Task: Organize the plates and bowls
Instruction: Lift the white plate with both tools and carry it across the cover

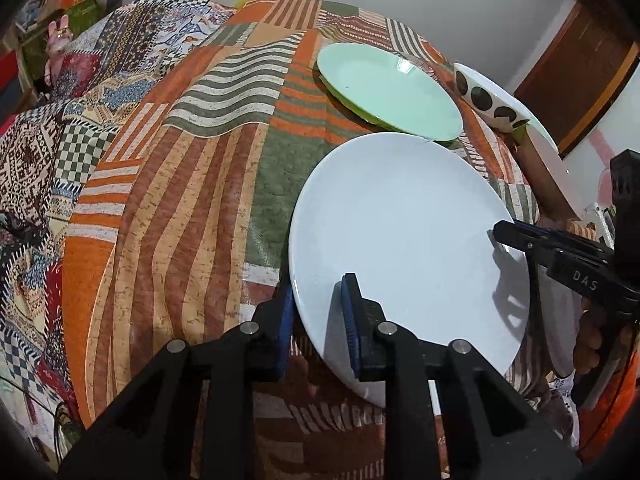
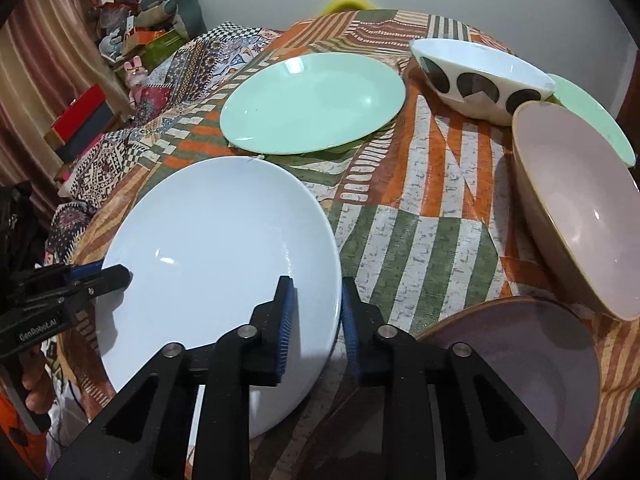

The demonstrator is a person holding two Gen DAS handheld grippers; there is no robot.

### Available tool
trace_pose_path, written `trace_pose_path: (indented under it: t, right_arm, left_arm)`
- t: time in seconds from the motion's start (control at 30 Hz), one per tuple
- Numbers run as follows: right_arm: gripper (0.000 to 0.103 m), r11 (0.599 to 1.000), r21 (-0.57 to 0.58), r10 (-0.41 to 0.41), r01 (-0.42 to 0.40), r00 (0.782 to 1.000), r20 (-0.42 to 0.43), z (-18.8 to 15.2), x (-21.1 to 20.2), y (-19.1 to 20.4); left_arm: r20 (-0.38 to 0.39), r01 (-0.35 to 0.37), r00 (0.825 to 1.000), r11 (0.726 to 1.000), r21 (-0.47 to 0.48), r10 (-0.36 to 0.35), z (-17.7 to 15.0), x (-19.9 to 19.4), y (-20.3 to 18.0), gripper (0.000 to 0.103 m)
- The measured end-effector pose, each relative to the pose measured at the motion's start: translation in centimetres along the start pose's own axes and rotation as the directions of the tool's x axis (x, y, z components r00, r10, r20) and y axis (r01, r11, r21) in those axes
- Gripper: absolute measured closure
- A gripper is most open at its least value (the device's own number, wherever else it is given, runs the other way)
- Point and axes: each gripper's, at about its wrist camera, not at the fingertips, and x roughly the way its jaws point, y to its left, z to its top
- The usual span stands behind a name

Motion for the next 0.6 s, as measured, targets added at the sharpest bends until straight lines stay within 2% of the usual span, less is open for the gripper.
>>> trace_pose_path:
  t: [0.3,0.6]
  right_arm:
    - [0.084,1.000,0.019,0.020,-0.020,1.000,0.021,-0.1,-1.1,0.3]
    - [0.084,0.999,0.020,0.032,-0.034,0.996,0.084,-0.1,-3.7,0.7]
  left_arm:
    - [0.033,-0.014,0.999,1.000,0.002,0.014,-0.1,-2.2,-0.7,0.081]
    - [0.083,-0.014,0.996,1.000,0.007,0.014,0.3,-4.8,-2.1,0.081]
